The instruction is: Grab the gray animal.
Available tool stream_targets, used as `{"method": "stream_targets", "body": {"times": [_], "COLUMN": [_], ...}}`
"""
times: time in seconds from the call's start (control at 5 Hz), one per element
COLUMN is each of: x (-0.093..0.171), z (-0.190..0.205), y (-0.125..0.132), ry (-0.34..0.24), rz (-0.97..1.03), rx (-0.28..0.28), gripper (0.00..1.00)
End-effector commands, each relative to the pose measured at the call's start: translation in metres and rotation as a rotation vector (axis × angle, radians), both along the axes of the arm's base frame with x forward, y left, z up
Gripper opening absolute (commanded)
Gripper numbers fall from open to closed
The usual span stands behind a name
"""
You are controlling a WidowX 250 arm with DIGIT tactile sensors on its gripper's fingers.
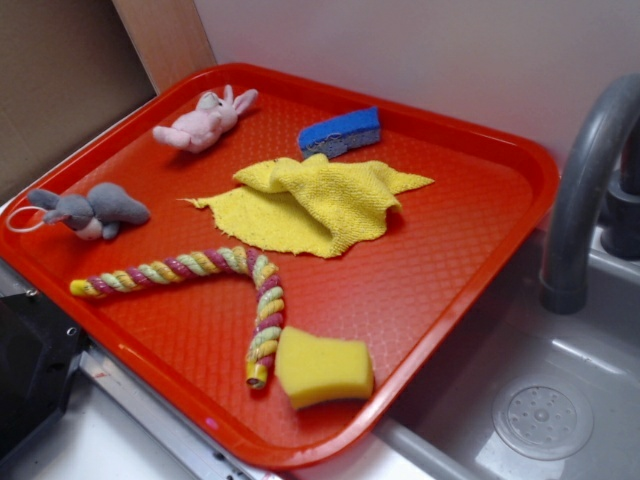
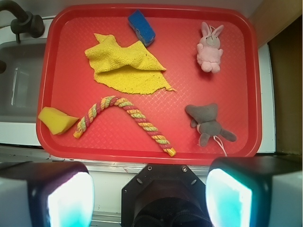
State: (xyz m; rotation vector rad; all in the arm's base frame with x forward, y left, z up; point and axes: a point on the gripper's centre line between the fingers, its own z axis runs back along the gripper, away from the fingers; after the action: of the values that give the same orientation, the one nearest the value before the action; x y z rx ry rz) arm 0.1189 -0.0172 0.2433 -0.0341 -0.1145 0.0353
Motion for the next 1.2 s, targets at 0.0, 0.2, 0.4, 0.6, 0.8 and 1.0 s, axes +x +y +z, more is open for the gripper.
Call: {"method": "stream_targets", "body": {"times": [0.0, 0.2, 0.4, 0.6, 0.8, 1.0], "x": [0.000, 0.012, 0.024, 0.034, 0.040, 0.044], "z": [0.000, -0.025, -0.050, -0.080, -0.104, -0.126], "y": [0.000, 0.014, 0.042, 0.071, 0.096, 0.103], "ry": [0.000, -0.022, -0.066, -0.041, 0.003, 0.045], "rz": [0.000, -0.011, -0.023, -0.029, -0.020, -0.033], "rx": [0.000, 0.072, 0.107, 0.130, 0.151, 0.153], "gripper": [1.00, 1.00, 1.00, 1.00, 1.00, 1.00]}}
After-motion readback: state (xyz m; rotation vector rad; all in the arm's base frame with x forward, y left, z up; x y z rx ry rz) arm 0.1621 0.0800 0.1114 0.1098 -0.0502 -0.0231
